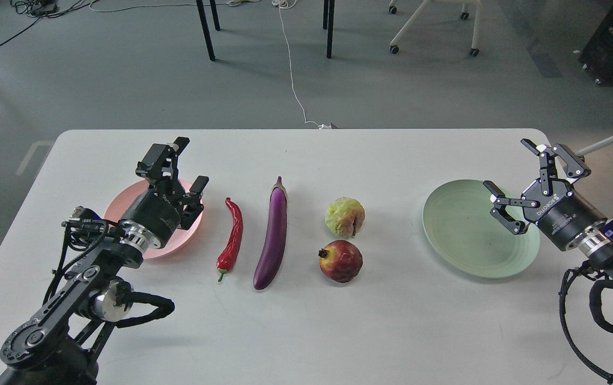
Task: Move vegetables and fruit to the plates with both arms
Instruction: 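Move the right gripper over the green-yellow pear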
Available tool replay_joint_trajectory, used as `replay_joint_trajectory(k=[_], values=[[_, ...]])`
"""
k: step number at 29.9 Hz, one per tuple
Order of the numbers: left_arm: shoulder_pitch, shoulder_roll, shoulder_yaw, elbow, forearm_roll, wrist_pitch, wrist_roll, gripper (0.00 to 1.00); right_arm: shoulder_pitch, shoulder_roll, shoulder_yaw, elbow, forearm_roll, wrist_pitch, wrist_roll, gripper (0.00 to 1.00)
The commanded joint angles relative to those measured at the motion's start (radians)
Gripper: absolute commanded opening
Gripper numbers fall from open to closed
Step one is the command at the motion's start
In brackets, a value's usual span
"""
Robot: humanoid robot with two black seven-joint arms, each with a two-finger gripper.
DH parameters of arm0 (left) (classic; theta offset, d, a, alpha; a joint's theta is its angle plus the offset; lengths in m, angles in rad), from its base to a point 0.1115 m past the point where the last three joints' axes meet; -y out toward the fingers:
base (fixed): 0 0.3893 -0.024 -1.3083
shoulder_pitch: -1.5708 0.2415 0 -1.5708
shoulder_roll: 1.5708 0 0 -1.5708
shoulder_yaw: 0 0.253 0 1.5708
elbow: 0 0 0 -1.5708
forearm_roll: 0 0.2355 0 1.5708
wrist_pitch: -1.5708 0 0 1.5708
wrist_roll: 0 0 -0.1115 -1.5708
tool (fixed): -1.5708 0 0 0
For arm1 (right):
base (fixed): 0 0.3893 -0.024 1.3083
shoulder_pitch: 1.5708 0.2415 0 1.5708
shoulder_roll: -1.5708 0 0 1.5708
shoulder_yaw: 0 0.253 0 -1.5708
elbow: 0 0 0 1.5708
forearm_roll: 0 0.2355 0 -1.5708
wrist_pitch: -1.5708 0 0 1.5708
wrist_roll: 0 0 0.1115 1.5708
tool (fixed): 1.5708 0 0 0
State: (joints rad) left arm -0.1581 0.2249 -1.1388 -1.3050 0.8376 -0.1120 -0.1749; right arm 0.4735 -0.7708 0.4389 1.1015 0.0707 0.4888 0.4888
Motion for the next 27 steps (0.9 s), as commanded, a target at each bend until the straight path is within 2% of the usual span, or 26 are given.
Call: replay_joint_trajectory(k=[1, 6, 12, 15, 18, 20, 23, 25, 27], values=[[0.000, 0.001, 0.010, 0.001, 0.006, 0.002, -0.001, 0.98, -0.001, 0.001, -0.002, 0.000, -0.002, 0.000, 0.000, 0.97], [-0.011, 0.010, 0.011, 0.015, -0.005, -0.001, 0.003, 0.98, 0.013, -0.001, -0.012, -0.005, -0.037, 0.000, 0.000, 0.97], [-0.040, 0.040, 0.010, 0.029, -0.003, -0.012, -0.034, 0.98, 0.135, -0.036, -0.022, 0.000, -0.329, 0.000, 0.000, 0.97], [-0.055, 0.051, 0.011, 0.024, -0.003, -0.014, -0.032, 0.98, 0.293, -0.088, -0.075, 0.011, -0.504, 0.000, 0.000, 0.97], [-0.052, 0.057, 0.011, 0.017, -0.005, -0.015, -0.043, 0.98, 0.543, -0.091, -0.251, 0.009, -0.656, 0.000, 0.000, 0.97], [-0.046, 0.060, 0.011, 0.010, -0.005, -0.018, -0.054, 0.98, 0.747, -0.058, -0.418, -0.008, -0.770, 0.000, 0.000, 0.98], [-0.040, 0.056, 0.011, 0.000, -0.003, -0.018, -0.057, 0.98, 0.998, 0.069, -0.644, -0.047, -0.882, 0.000, 0.000, 0.98], [-0.037, 0.053, 0.011, -0.010, -0.003, -0.015, -0.058, 0.98, 1.106, 0.184, -0.777, -0.075, -0.931, -0.001, 0.000, 0.98], [-0.028, 0.053, 0.011, -0.019, -0.002, -0.014, -0.063, 0.98, 1.168, 0.282, -0.882, -0.094, -0.989, -0.051, 0.000, 0.98]])
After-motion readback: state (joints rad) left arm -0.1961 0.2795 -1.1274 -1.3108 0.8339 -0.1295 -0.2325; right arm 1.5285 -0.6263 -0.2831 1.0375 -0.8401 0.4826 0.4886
